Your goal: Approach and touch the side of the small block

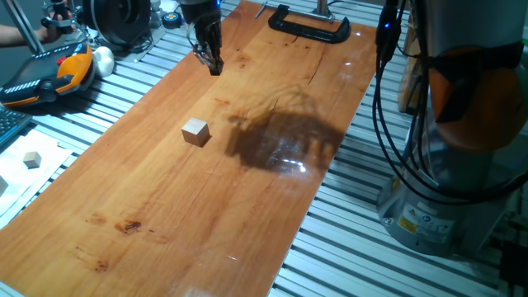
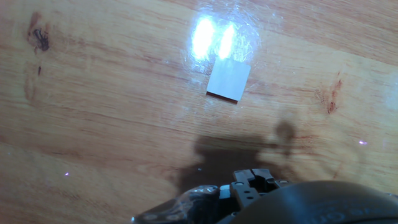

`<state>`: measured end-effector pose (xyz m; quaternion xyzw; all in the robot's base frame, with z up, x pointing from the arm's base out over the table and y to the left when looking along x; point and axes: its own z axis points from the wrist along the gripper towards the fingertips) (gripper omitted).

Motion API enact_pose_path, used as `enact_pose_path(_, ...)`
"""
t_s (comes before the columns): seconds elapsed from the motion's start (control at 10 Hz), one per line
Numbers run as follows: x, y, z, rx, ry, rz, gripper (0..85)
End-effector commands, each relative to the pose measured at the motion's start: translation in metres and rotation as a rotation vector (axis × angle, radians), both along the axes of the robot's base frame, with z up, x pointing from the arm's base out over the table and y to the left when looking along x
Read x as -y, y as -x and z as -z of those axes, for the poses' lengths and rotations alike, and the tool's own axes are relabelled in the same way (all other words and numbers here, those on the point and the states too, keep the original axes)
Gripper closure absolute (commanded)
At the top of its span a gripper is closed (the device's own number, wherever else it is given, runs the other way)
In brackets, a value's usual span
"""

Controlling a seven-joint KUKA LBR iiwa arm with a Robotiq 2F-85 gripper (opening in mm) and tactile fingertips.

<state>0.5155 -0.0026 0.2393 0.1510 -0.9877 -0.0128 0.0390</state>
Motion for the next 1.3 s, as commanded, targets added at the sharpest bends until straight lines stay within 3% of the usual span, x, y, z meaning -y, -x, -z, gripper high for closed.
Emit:
enact_pose_path(0.0, 0.0000, 0.0000, 0.0000, 0.000, 0.000, 0.000, 84.3)
enact_pose_path(1.2, -0.0001, 0.0000, 0.0000, 0.001, 0.004, 0.011, 84.3)
